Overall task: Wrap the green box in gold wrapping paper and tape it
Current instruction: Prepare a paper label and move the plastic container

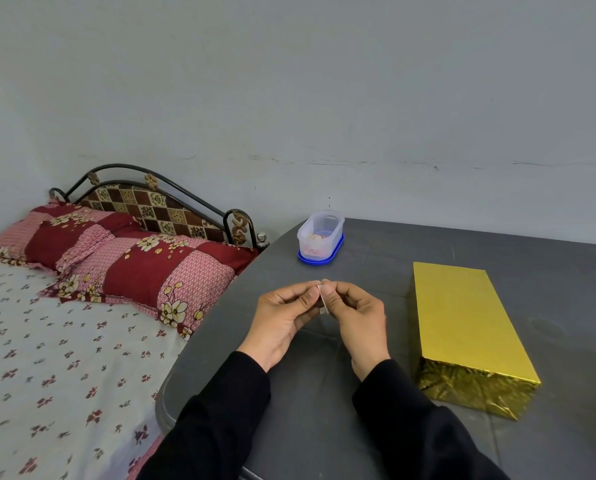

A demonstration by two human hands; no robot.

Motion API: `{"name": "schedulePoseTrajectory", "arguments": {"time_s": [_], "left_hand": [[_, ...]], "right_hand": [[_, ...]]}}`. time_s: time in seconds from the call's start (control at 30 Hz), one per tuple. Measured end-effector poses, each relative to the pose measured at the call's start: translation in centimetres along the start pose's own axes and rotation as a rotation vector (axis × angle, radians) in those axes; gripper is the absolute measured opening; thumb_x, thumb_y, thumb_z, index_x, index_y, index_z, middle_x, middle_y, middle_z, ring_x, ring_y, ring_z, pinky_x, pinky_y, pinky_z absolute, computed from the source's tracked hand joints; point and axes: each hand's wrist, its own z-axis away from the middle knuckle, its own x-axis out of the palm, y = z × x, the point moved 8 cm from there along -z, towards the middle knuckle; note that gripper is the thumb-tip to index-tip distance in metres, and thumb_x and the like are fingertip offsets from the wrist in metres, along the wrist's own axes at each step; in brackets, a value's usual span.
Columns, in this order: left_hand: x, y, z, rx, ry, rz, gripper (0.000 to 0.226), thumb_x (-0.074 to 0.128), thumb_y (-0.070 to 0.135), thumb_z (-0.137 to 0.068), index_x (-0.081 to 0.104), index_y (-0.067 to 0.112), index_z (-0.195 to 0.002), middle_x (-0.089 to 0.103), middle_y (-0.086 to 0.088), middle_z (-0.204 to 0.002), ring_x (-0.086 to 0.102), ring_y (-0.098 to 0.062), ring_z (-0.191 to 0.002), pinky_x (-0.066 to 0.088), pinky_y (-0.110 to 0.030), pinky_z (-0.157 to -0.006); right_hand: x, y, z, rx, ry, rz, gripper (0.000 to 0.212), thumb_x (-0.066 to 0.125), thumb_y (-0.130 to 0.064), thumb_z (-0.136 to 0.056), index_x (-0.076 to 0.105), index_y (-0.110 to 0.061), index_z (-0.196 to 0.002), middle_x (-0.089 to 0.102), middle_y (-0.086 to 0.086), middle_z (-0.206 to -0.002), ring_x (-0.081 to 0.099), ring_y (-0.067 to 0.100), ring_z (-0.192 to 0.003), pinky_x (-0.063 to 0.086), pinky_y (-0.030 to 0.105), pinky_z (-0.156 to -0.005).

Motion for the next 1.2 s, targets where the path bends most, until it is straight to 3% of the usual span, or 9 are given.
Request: {"name": "schedulePoseTrajectory", "arguments": {"time_s": [0.43,1.2], "left_hand": [[0.07,0.00,0.09,-0.020,-0.002,0.025,0.027,0.070,0.008,-0.087,0.074,0.004,-0.113,0.076,-0.014,-0.113,0.074,-0.025,-0.102,0.061,-0.031,-0.085],[-0.38,-0.28,-0.10,-0.053,0.018,0.066,0.027,0.074,0.008,-0.075,0.078,0.006,-0.102,0.077,-0.014,-0.107,0.075,-0.018,-0.088,0.062,-0.024,-0.074]], "right_hand": [[-0.16,-0.08,-0.24,-0.027,0.011,0.018,0.013,0.073,-0.027,-0.092,0.078,-0.034,-0.102,0.078,-0.014,-0.097,0.072,0.006,-0.099,0.060,0.038,-0.096],[0.35,-0.25,-0.08,0.017,-0.095,-0.096,0.020,0.069,-0.015,-0.096,0.077,-0.018,-0.114,0.079,-0.007,-0.103,0.073,0.010,-0.101,0.060,0.026,-0.087]]}}
